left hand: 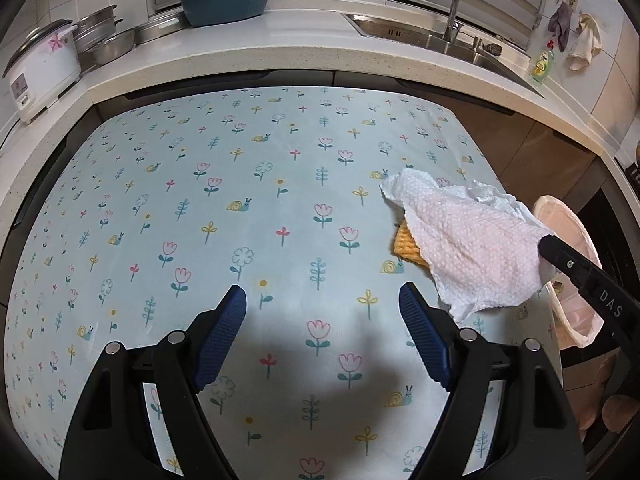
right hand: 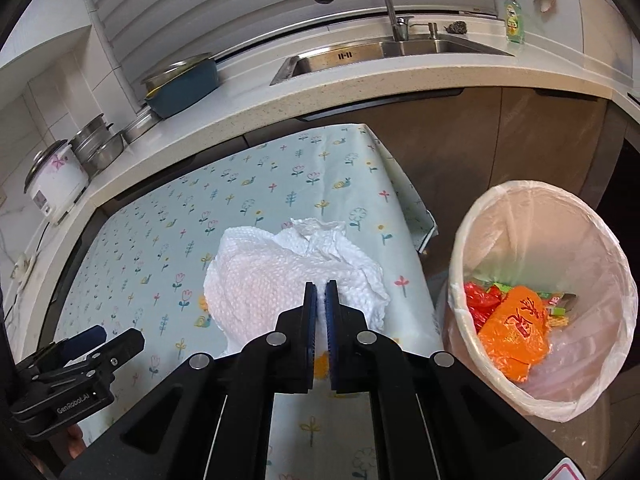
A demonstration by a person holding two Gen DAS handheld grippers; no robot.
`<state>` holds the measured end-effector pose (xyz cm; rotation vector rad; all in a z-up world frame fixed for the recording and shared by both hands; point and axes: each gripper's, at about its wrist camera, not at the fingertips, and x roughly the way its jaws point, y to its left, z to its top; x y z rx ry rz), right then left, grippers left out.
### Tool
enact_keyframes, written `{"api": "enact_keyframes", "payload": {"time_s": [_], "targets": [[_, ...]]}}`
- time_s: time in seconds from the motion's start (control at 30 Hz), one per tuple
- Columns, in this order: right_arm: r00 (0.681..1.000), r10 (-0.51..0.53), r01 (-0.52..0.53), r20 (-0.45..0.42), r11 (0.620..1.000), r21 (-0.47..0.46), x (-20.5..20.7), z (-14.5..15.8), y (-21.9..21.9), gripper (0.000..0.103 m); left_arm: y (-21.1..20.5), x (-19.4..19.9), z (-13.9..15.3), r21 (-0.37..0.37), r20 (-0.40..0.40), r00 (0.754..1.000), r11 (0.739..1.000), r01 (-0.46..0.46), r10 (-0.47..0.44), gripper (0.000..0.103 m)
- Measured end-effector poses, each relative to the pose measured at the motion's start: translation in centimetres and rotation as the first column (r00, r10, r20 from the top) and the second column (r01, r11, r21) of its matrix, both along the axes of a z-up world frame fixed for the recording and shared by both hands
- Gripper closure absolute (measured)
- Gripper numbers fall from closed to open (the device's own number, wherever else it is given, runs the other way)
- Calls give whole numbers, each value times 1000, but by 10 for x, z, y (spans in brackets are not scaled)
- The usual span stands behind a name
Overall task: Collect trash
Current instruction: 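Lift the tissue with the right tool while the left tool grasps the yellow sponge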
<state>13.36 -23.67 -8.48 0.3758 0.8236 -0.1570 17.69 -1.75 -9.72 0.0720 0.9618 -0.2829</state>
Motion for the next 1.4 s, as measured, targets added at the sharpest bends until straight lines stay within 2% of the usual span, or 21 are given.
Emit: {"api": "enact_keyframes", "payload": {"time_s": [0.27,0.33,0.5,0.63,0.83,0.97,1.2,1.4], "targets": [[999,13,-12,-51,1000,18,-25,-19,1,98,-15,-13,-3,-7,-15,999,999,37,-38,28],[999,32,-31,-24,999,38,-28,-9,7,98,-15,-17,-2,-8,-15,999,999,43,-43,28],[991,106,-109,83,994,26,-26,42,27,99,-6,-29,3,-22,-20,999,999,43,-44,28],[978,149,-158,143,986,51,-20,73,40,99,4,-39,10,-43,-23,999,999,29,-30,28],[956,207,-235,209,964,121,-24,98,62,99,29,-57,31,-68,18,1000,998,9,-7,25],[940,237,-270,245,957,108,-33,114,77,99,40,-64,39,-68,32,999,998,-7,9,25],[938,209,-226,278,974,30,-49,139,68,99,26,-76,42,-84,25,999,996,22,-20,25],[957,126,-127,263,992,-15,-62,137,28,99,-13,-80,40,-91,16,996,992,87,-86,24]]}}
